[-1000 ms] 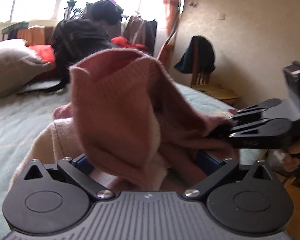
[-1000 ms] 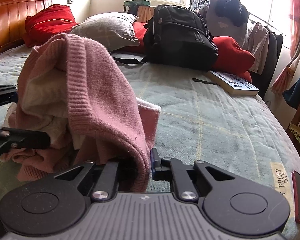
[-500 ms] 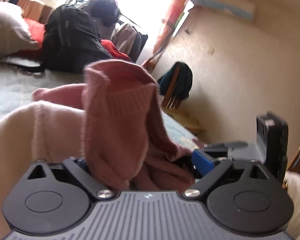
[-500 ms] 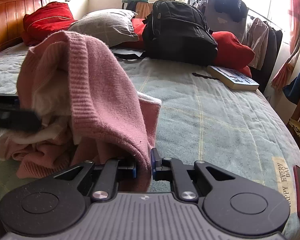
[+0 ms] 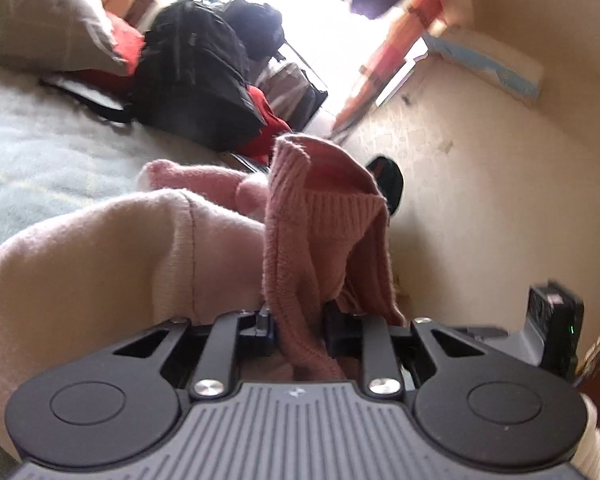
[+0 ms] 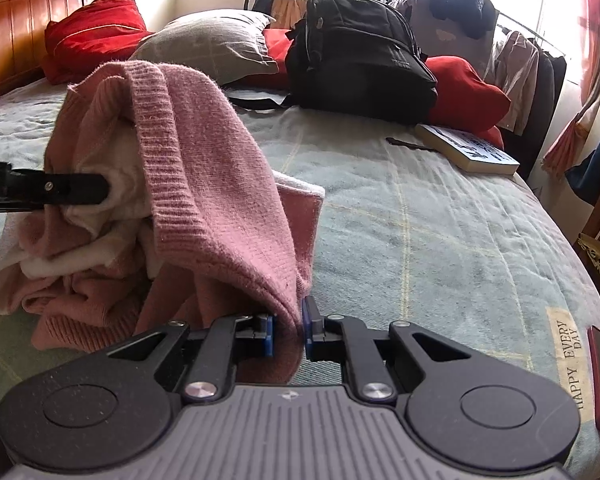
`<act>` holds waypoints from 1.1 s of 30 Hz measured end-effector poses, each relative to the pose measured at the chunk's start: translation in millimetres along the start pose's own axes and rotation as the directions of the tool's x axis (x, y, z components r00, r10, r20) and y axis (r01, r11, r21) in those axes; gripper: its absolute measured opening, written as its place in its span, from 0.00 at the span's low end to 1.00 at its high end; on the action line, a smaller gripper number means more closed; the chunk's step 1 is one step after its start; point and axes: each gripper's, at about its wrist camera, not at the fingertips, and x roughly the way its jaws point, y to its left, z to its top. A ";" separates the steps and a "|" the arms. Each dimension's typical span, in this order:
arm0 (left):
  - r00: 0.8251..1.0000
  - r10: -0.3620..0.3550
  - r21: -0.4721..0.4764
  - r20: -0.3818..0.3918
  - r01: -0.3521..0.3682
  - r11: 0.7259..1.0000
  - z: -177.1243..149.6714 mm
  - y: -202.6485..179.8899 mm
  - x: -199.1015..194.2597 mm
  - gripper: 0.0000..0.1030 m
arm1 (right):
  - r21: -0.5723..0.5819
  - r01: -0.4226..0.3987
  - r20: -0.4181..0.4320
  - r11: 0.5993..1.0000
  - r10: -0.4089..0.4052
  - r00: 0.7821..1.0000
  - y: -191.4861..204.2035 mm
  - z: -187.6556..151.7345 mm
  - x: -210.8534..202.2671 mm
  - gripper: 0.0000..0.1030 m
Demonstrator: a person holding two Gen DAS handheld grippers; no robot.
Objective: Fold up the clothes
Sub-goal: 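Pull the cardigan apart with both grippers, stretching it between them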
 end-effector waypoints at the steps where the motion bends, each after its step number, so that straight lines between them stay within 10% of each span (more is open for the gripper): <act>1: 1.000 0.011 0.026 -0.006 -0.011 1.000 0.0 -3.2 0.1 0.24 | 0.002 0.001 -0.002 1.000 -0.001 1.000 -0.3 -0.1 0.4 0.15; 17: 0.983 0.182 0.224 0.024 -0.182 0.957 45.8 -42.7 -43.8 0.14 | -0.044 -0.022 0.080 0.999 0.026 0.996 0.4 31.1 -13.7 0.12; 33: 0.879 0.470 0.374 0.079 -0.463 0.803 142.6 -16.7 -44.1 0.12 | -0.030 -0.072 0.137 0.997 0.076 0.988 -38.8 127.2 14.3 0.11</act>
